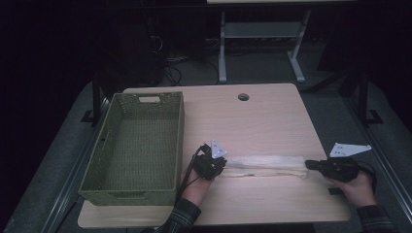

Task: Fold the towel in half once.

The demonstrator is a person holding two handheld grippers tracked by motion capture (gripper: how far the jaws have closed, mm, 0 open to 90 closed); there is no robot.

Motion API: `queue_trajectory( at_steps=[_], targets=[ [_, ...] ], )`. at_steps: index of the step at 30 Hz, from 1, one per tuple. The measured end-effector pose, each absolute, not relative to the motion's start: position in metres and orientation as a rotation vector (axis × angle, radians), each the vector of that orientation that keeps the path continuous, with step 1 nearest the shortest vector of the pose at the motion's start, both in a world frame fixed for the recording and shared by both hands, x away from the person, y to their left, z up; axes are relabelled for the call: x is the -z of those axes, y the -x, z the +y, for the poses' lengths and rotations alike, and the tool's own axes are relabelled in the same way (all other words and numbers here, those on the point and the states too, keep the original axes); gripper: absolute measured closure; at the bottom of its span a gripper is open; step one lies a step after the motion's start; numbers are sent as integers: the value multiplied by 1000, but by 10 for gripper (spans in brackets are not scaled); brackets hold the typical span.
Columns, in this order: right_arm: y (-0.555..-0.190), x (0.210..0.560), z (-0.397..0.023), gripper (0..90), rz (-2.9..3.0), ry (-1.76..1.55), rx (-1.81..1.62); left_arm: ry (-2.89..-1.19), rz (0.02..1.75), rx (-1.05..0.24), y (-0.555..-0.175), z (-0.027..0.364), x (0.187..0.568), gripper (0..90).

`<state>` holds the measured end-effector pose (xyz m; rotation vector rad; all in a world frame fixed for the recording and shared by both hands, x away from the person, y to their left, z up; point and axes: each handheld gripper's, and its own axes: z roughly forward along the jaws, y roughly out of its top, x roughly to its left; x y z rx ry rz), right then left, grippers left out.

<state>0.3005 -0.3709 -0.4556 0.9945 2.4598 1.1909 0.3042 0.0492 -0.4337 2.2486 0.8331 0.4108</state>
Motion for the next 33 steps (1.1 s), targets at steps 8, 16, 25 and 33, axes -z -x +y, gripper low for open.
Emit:
queue_trajectory(
  at_steps=[8, 16, 25, 33],
  targets=[
    [-293, 459, -370, 823, 2487, -998, -1180, -2273, 833, -394, -299, 49, 437, 827],
    [-283, 444, -377, 794, 2413, -996, -1253, -2175, 833, -394, -292, 57, 420, 747],
    [-284, 444, -367, 898, 2454, -990, -1237, -2165, 839, -410, -308, 54, 417, 705],
    [-277, 456, -353, 899, 2532, -1016, -1220, -2166, 837, -368, -322, 48, 422, 515]
  ],
)
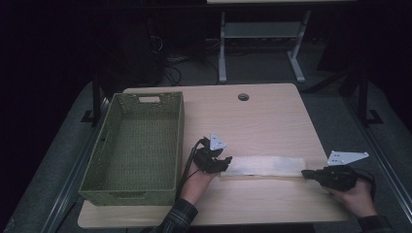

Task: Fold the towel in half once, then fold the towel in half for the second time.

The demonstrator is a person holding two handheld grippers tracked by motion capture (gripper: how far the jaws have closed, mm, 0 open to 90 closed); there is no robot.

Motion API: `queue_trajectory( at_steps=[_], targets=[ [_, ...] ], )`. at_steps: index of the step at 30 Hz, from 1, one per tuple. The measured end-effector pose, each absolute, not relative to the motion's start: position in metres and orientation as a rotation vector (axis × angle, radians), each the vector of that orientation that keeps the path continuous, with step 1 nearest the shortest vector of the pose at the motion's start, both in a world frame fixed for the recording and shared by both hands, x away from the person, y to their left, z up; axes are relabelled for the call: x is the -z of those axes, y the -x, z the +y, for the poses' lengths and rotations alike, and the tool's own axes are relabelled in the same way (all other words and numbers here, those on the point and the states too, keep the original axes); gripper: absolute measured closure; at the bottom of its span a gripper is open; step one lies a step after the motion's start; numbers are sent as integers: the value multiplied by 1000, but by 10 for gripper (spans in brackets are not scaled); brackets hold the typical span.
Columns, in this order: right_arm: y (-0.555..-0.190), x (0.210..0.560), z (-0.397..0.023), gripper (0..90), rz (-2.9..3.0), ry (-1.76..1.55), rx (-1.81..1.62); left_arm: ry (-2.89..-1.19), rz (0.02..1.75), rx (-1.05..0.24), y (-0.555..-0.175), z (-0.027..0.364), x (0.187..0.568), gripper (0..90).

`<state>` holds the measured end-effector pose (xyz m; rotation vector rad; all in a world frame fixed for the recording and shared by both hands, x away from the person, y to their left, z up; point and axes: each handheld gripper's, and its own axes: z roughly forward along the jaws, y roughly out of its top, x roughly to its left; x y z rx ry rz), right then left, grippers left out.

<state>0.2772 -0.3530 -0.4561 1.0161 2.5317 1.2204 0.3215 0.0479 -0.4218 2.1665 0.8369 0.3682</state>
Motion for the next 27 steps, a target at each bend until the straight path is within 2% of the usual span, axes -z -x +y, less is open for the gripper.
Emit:
queue_trajectory(
  at_steps=[4, 10, 21, 27],
  targets=[
    [-281, 464, -346, 899, 2573, -1025, -1172, -2165, 846, -348, -327, 48, 424, 460],
    [-291, 469, -342, 900, 2585, -1020, -1129, -2154, 852, -323, -334, 45, 425, 429],
    [-315, 471, -341, 900, 2570, -1016, -1058, -2163, 842, -317, -341, 44, 427, 423],
    [-340, 471, -337, 900, 2557, -1026, -1051, -2155, 845, -315, -342, 45, 426, 423]
  ],
)
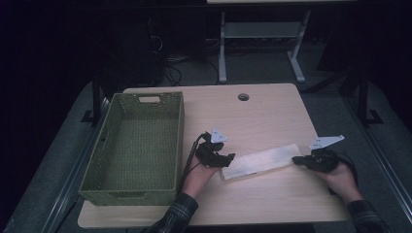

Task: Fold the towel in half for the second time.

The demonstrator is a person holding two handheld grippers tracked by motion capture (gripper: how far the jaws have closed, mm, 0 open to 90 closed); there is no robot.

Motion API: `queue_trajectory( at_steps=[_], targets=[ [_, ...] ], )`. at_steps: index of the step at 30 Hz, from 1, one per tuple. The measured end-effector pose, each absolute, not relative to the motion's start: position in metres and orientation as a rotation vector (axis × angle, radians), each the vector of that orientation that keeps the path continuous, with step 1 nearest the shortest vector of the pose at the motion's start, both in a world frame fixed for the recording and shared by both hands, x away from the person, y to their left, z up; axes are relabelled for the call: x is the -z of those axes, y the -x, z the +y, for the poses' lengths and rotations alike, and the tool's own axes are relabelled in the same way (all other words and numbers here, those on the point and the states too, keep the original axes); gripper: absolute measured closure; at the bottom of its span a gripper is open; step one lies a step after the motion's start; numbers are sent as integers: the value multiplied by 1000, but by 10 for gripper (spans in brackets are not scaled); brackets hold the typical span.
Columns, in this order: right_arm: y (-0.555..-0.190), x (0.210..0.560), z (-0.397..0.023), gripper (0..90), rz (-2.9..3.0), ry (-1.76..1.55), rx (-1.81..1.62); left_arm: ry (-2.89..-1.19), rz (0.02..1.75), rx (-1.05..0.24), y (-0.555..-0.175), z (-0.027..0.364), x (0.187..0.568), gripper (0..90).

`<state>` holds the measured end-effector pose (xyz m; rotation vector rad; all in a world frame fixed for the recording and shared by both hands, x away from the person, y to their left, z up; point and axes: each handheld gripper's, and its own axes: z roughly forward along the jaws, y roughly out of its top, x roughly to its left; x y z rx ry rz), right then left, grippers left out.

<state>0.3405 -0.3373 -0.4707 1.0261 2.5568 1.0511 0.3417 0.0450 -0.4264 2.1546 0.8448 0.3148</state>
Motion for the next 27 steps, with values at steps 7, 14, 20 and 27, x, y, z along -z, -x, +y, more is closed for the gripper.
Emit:
queue_trajectory(
  at_steps=[7, 14, 20, 27],
  targets=[
    [-376, 471, -323, 900, 2542, -1024, -1046, -2153, 847, -300, -341, 44, 428, 423],
    [-397, 473, -314, 900, 2530, -1014, -1057, -2155, 839, -300, -341, 44, 428, 423],
    [-395, 468, -315, 899, 2513, -1005, -1081, -2165, 833, -290, -340, 41, 432, 468],
    [-373, 458, -325, 782, 2480, -1004, -1112, -2236, 841, -332, -348, 37, 443, 782]
  ],
)
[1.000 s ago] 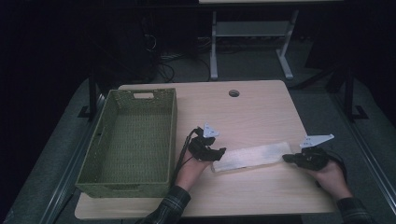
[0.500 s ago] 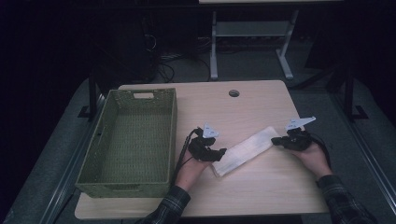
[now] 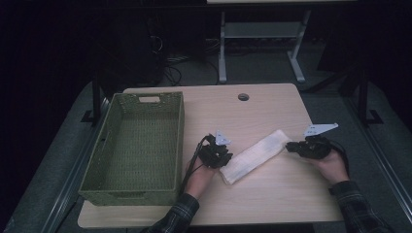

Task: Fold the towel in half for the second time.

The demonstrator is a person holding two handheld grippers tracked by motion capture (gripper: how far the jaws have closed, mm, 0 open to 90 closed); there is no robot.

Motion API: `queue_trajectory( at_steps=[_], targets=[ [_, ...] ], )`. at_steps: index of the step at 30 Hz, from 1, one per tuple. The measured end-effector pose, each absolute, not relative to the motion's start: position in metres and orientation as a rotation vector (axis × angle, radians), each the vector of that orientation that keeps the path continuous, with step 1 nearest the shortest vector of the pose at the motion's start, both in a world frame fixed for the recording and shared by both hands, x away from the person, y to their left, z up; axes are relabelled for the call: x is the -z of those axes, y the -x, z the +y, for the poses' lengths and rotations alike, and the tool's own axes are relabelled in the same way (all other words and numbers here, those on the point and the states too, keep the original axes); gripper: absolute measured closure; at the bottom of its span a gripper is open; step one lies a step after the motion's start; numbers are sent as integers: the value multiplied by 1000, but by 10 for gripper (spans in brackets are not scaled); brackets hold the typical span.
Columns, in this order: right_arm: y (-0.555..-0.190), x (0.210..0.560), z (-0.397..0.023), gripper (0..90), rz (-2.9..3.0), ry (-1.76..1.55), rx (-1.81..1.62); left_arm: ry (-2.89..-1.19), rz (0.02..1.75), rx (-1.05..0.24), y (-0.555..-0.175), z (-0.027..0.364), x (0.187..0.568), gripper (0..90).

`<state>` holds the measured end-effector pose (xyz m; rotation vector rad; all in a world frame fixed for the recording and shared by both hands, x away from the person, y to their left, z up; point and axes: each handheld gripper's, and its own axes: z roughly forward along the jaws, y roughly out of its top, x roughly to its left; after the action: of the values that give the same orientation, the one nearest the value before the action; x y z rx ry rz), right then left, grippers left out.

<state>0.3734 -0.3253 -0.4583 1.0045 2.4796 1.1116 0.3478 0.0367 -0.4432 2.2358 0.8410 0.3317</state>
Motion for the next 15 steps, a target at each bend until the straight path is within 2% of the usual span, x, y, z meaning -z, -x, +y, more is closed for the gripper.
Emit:
queue_trajectory(
  at_steps=[4, 15],
  targets=[
    [-368, 456, -329, 747, 2463, -1007, -1132, -2265, 863, -309, -353, 38, 449, 894],
    [-368, 456, -325, 642, 2468, -991, -1143, -2295, 820, -174, -347, 33, 455, 896]
  ],
)
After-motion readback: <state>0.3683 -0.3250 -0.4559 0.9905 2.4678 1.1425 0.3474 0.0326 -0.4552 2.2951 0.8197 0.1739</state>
